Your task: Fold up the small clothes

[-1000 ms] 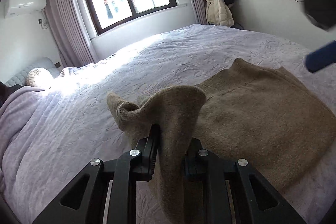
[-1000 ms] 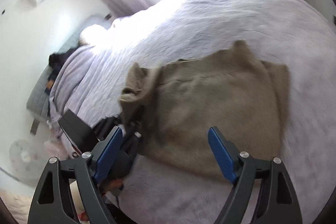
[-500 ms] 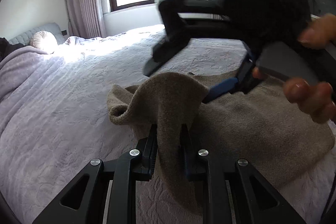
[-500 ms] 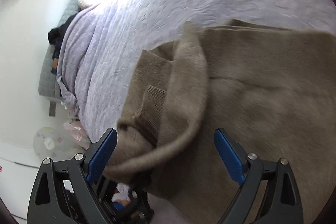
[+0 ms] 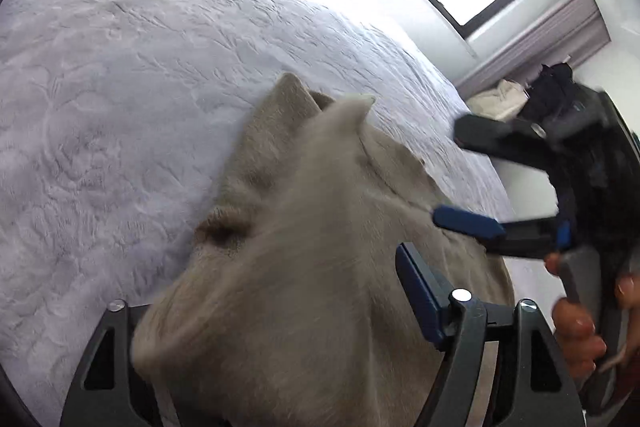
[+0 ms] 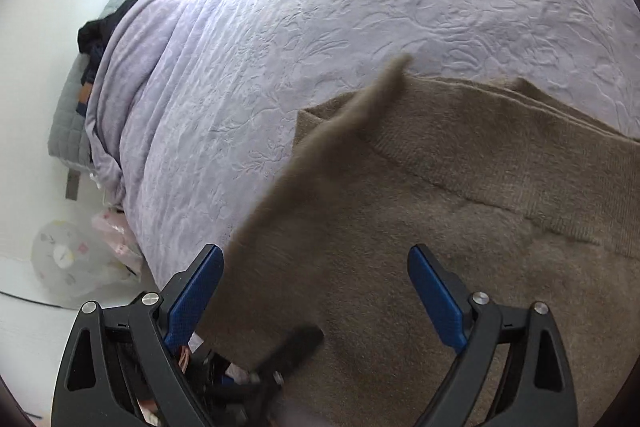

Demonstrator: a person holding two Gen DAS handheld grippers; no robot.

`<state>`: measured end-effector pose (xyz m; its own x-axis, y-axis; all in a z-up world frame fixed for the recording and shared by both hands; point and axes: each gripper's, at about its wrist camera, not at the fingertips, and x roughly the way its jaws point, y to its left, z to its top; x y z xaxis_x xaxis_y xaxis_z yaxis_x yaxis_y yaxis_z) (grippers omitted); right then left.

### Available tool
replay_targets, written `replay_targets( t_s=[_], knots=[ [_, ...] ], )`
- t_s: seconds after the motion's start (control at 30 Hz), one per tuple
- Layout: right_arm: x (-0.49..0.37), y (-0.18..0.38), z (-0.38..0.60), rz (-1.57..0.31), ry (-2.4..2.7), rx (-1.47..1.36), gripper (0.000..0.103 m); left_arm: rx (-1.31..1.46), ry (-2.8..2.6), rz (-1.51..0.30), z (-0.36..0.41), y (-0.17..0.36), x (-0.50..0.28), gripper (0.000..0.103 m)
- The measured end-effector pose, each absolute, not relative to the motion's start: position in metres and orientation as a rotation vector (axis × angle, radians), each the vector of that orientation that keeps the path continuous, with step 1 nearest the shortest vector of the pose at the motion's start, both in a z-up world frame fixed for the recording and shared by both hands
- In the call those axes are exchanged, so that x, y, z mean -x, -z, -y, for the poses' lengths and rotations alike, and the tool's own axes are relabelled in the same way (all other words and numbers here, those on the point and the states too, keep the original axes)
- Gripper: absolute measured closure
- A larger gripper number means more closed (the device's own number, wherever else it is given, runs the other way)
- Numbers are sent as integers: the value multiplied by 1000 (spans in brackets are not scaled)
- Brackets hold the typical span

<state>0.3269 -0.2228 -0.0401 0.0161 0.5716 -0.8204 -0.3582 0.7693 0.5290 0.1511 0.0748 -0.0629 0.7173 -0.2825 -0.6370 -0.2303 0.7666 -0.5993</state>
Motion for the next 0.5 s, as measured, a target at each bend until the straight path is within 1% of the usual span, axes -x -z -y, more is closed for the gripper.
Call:
replay_targets(
  t_s=[0.03,0.07,0.27,0.4,0.5],
  knots=[
    [-328,38,224,-1373,-730,-194,8,645,12,-795,-70,58,-156,76],
    [-330,34,225,-1370,-736,-195,8,565,1,-796,-62,53,-159,82],
    [-333,29,212,-1410,-764,-153,8,111,-24,-618,6,24,-140,82],
    [-333,25,189,-1448,-802,-74,8,-27,-30,-559,19,24,-134,82],
    [-333,17,164,-1451,-795,72,8,-64,-29,-535,26,23,-133,82]
  ],
)
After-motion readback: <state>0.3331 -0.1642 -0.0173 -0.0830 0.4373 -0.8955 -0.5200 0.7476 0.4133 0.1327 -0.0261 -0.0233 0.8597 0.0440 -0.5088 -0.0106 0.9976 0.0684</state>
